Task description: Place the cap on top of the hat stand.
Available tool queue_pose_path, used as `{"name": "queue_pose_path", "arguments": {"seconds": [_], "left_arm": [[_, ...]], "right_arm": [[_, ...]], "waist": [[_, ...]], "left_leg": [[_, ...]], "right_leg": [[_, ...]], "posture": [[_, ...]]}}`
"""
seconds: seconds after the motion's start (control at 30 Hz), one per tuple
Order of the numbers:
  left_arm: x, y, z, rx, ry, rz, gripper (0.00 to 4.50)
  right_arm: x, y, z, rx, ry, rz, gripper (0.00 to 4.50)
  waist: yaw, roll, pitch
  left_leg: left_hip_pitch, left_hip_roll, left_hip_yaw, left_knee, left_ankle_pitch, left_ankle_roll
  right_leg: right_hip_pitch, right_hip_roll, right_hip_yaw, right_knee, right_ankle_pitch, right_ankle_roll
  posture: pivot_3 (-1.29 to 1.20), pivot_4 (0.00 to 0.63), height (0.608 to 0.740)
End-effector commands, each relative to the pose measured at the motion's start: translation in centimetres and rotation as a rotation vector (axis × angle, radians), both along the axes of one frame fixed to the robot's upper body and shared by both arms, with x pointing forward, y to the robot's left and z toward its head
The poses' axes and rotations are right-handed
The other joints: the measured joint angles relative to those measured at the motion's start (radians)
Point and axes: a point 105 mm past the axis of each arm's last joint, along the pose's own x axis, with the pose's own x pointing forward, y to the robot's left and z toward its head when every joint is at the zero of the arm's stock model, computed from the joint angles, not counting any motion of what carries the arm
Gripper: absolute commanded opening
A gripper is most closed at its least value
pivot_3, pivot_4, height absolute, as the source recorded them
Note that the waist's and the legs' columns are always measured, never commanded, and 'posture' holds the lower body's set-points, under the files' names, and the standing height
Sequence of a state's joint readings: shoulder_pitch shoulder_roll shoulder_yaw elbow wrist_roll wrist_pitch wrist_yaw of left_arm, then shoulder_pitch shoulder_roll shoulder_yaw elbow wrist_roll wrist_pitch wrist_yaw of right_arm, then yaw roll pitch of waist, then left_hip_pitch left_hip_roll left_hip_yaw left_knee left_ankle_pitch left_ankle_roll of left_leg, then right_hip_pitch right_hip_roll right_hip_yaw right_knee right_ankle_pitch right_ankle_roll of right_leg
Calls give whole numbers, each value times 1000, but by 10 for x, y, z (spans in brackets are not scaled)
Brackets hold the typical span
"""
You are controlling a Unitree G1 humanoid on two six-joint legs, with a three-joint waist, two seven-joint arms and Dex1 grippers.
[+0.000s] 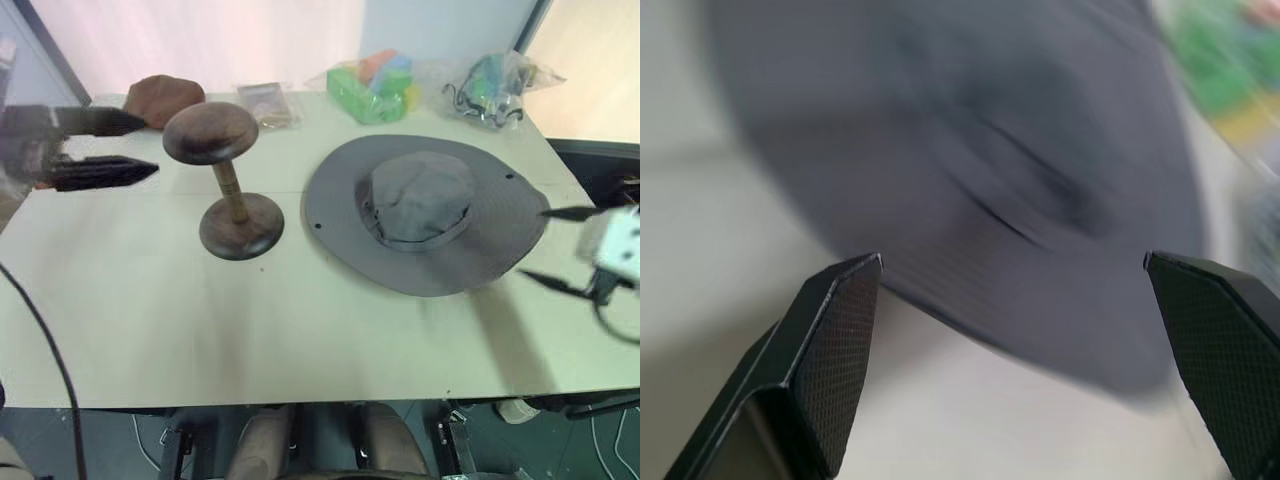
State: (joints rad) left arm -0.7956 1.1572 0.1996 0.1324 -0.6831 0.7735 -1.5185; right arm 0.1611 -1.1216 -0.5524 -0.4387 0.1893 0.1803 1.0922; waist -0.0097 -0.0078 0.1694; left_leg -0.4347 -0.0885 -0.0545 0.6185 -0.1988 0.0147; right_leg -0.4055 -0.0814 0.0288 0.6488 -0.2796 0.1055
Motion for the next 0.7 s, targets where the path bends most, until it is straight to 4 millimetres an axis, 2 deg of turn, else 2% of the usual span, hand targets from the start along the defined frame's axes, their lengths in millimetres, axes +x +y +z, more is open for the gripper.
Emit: {"name": "queue_pose_path", "arguments": {"seconds": [0.03, 0.1, 0.2, 0.3, 0.37, 0.5, 0.7], "left_arm": [[-23, -18, -12, 142, 43, -152, 4500], [-29, -23, -21, 193, 63, -193, 4500], [-37, -33, -29, 235, 79, -262, 4500], [-37, -38, -30, 237, 74, -293, 4500], [-35, -41, -30, 233, 73, -301, 4500], [-29, -45, -33, 232, 61, -310, 4500], [-26, -48, -31, 220, 48, -312, 4500]], "right_arm": [[-10, 24, -7, -88, -66, 48, 4300], [-14, 31, -18, -129, -67, 63, 4300], [-19, 40, -46, -194, -72, 83, 4300], [0, 44, -54, -243, -268, 33, 4300], [9, 49, -60, -208, -337, -14, 4300], [22, 58, -86, -226, -369, -35, 4300], [45, 60, -95, -212, -420, -85, 4300]], "waist": [[-4, -1, 0], [-4, -1, 0], [1, -2, 0], [3, -4, 0], [2, -4, 1], [3, -4, 1], [-1, -5, 1]], "left_leg": [[0, 0, 0, 1, 0, 0], [0, 0, 0, 1, 0, 0], [0, 0, 0, 2, 0, 0], [0, 0, 0, 3, 0, -1], [-1, 0, 0, 4, -1, -1], [-1, 0, -1, 4, 0, -1], [-1, 0, -1, 5, 1, -1]], "right_leg": [[0, 0, 0, 0, 0, 0], [1, 0, 0, 0, -2, -3], [1, 0, 0, -1, -2, -5], [2, -1, -1, -1, -3, -5], [1, -1, -1, -1, -3, -5], [1, 0, -2, -1, -3, -5], [2, 1, -3, 0, -3, -5]], "posture": [[0, 150, 735], [0, 150, 735], [0, 150, 735], [0, 150, 735], [0, 150, 735], [0, 150, 735], [0, 150, 735]]}}
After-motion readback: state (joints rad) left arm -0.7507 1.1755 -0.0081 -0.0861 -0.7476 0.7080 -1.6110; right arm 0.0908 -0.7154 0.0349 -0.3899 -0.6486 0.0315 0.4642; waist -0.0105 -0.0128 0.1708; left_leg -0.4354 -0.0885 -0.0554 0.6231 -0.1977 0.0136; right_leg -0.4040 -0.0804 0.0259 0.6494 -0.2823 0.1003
